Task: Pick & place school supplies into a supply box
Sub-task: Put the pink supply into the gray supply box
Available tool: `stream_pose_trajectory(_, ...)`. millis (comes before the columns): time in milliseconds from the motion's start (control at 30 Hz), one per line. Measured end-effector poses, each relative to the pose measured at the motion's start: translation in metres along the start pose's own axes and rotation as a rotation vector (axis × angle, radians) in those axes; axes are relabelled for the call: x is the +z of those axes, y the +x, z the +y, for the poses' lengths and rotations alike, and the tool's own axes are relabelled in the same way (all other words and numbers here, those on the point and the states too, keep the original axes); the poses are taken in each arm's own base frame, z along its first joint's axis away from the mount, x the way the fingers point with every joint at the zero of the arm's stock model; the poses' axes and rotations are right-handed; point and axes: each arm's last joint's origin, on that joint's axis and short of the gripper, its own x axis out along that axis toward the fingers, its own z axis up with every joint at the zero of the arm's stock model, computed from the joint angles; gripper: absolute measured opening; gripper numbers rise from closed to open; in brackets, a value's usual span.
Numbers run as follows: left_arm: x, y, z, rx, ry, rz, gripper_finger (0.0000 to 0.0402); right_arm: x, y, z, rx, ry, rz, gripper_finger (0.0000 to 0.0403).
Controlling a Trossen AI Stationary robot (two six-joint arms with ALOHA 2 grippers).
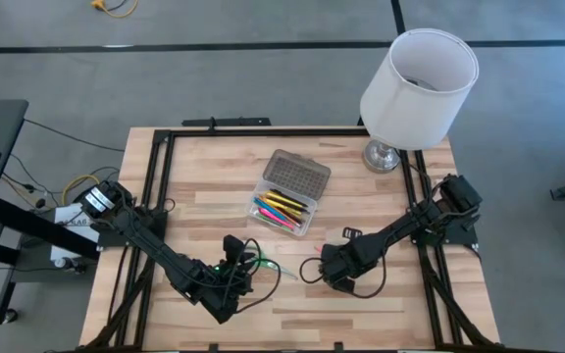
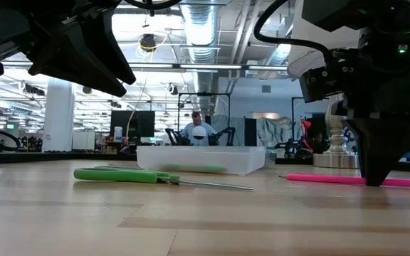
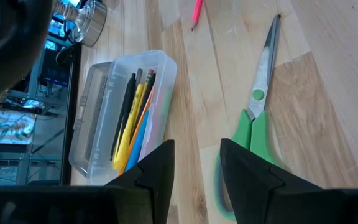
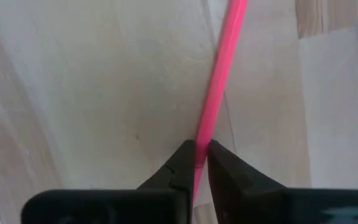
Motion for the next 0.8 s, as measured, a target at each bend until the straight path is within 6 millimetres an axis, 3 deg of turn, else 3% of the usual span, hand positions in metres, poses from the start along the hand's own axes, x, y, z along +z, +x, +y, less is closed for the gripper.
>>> stream_pose_trajectory(800,-0.001,0.000,0.000,0.001,0.005,0.004,0.0125,-0.007,-0.002,0.012,-0.017,-0.169,-0.034,0.0007)
